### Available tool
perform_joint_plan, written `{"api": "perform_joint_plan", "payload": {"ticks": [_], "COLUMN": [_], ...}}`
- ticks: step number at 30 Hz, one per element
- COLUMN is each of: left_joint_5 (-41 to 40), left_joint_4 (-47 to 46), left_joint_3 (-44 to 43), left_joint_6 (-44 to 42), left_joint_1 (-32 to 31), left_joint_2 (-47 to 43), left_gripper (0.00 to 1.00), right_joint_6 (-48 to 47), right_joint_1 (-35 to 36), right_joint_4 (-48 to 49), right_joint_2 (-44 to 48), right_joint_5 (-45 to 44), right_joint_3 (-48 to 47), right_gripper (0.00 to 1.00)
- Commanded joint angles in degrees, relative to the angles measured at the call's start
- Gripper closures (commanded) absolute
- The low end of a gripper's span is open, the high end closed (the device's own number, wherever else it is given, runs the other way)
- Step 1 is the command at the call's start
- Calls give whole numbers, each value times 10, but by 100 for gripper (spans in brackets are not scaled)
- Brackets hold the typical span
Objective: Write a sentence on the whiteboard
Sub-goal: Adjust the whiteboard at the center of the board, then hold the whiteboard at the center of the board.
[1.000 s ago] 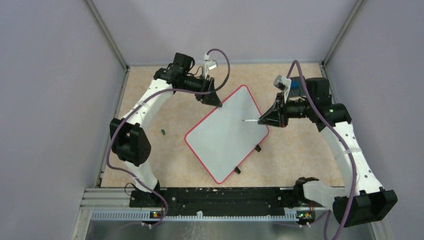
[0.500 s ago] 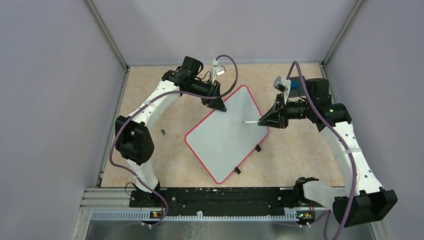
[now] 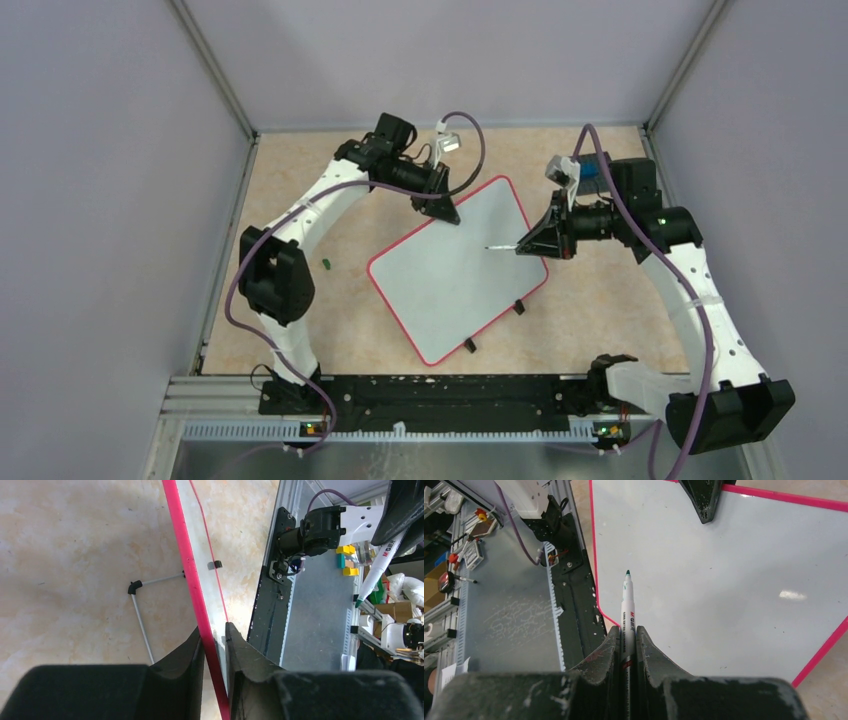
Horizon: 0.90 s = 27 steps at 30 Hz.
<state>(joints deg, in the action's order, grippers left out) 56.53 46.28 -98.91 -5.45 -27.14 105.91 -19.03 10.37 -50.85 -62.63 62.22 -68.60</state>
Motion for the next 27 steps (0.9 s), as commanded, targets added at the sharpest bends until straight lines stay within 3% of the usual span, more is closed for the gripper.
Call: {"api": "perform_joint_plan", "payload": {"ticks": [1, 7, 10, 13, 22, 27], "left_joint_5": [5, -2, -19, -28, -23, -35], "left_joint_4": [-16, -5, -2, -10, -110, -8], "left_joint_3": [-22, -46, -54, -45, 125, 145], "left_joint_6": [-19, -19, -20, -8, 83, -10], "left_joint_1": [-12, -9, 3, 33, 188, 207], "left_joint_2": [11, 7, -18, -55, -235, -277], "left_gripper": [73, 40, 29, 4, 1, 1], "right_joint_6": [-14, -5, 2, 5, -3, -1], "right_joint_1": [8, 19, 31, 58, 143, 191], "right_joint_4": [3, 12, 18, 19, 21, 28], "right_joint_2": [1, 5, 6, 8, -19, -51], "right_joint_5": [10, -5, -24, -55, -151, -179], "right_joint_3": [-7, -7, -11, -19, -55, -84], "right_gripper": [100, 100, 100, 100, 100, 100]}}
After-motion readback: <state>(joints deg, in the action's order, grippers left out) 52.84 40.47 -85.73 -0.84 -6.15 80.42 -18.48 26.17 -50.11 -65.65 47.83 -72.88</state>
